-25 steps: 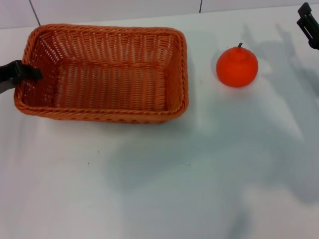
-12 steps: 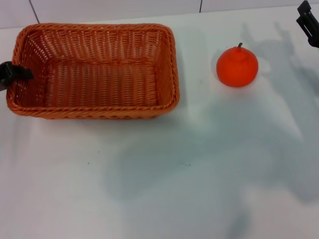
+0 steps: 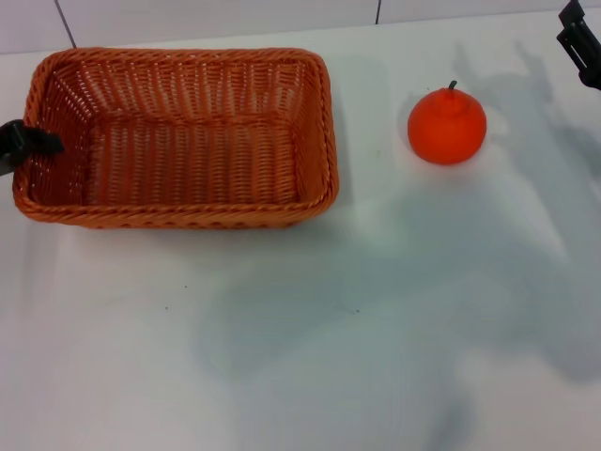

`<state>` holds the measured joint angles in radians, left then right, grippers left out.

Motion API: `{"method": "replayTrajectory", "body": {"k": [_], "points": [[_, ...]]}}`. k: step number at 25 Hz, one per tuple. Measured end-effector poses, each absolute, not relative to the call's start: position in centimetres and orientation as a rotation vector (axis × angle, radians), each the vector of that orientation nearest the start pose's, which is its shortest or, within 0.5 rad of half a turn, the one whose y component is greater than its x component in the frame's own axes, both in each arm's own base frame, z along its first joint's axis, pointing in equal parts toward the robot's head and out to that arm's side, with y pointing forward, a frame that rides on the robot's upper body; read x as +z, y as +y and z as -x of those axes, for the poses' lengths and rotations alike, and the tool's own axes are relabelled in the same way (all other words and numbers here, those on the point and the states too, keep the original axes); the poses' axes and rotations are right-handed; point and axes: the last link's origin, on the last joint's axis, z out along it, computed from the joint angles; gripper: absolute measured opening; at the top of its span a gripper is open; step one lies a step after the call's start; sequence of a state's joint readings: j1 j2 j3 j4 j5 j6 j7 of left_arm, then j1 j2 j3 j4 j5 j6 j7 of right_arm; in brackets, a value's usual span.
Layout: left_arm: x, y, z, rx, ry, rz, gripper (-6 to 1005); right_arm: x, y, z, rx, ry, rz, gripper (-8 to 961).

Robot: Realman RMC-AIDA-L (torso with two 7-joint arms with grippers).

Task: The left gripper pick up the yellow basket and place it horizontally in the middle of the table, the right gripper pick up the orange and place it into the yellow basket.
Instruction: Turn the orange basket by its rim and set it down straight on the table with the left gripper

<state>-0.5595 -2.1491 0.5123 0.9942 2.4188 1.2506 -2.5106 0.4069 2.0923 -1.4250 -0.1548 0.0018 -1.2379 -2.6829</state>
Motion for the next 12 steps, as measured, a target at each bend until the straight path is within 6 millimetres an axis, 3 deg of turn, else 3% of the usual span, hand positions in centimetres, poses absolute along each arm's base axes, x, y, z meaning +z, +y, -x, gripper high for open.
{"method": "replayTrajectory", "body": {"k": [12], "points": [[5.75, 37.29, 29.96, -0.519, -1.715, 1.856, 169, 1.85, 33.09, -33.29, -1.514, -1.614, 0.7, 940]]}}
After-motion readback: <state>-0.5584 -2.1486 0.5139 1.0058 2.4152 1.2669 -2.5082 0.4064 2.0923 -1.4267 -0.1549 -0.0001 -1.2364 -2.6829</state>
